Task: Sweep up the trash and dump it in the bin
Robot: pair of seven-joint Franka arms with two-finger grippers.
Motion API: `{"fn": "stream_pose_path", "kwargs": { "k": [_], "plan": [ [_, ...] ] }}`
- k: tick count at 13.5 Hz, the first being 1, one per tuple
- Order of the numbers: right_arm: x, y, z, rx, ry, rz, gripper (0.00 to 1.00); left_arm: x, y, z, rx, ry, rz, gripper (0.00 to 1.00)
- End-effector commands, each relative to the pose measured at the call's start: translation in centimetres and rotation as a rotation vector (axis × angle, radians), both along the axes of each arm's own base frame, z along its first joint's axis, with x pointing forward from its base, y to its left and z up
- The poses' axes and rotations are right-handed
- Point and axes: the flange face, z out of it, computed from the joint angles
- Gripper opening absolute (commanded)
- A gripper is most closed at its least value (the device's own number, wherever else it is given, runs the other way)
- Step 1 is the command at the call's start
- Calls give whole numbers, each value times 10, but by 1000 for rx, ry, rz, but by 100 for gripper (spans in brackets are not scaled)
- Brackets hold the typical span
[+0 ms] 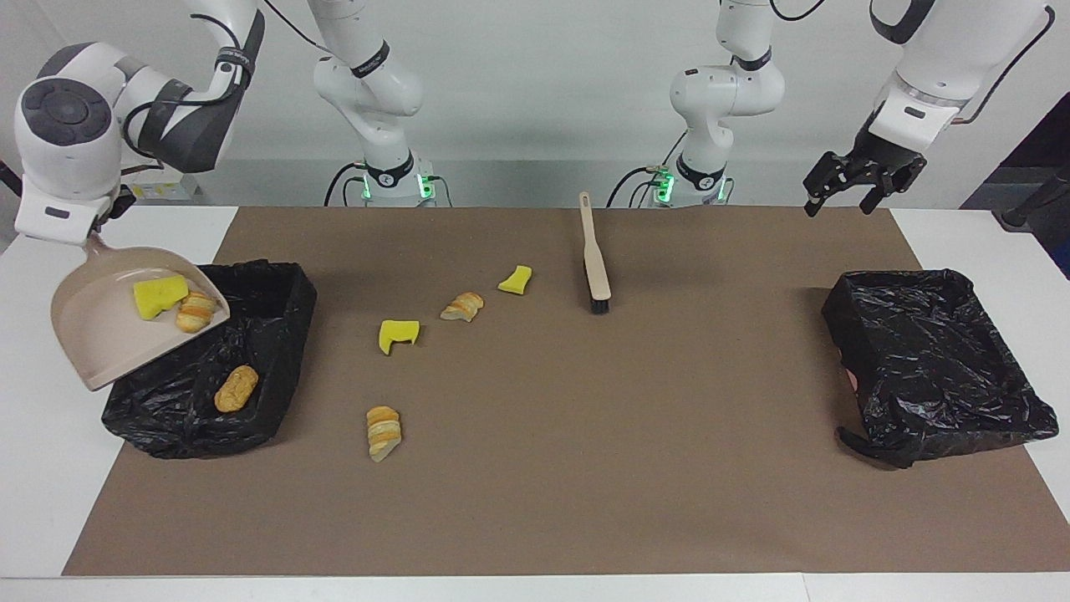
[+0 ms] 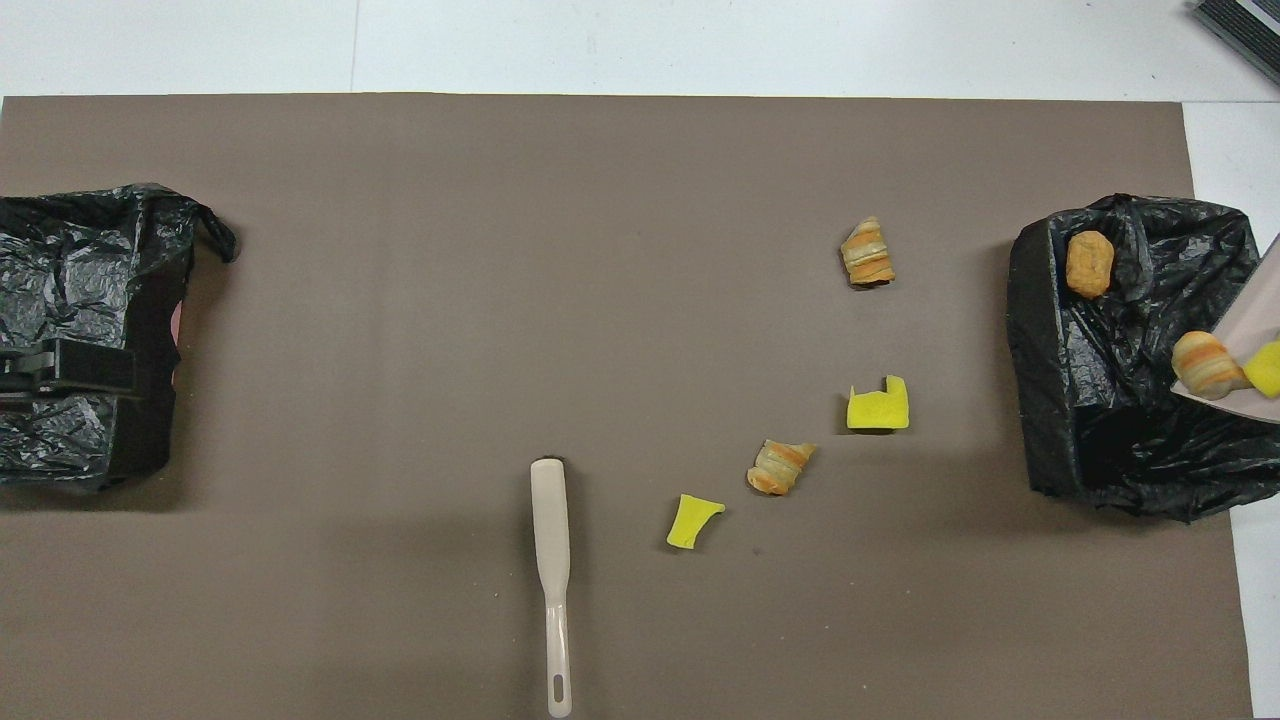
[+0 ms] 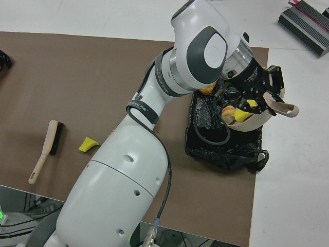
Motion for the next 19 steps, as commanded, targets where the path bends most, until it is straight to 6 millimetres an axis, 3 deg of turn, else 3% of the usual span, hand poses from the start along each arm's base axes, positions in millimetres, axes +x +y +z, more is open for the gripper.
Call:
{"fn": "stream_pose_path", "kwargs": {
  "k": [1, 9, 11, 19],
  "plan": [
    [20, 8, 12, -47, 10, 30, 0, 1, 1, 5, 15, 14, -4, 100],
    [28, 25, 23, -123, 111, 157, 0, 2, 5, 6, 15, 11, 5, 100],
    [37, 51, 27, -169, 113, 214, 0, 1, 5, 5, 15, 14, 6, 100],
    [45, 96, 28, -264, 143, 295, 0, 2, 5, 6, 15, 12, 5, 100]
  ]
}}
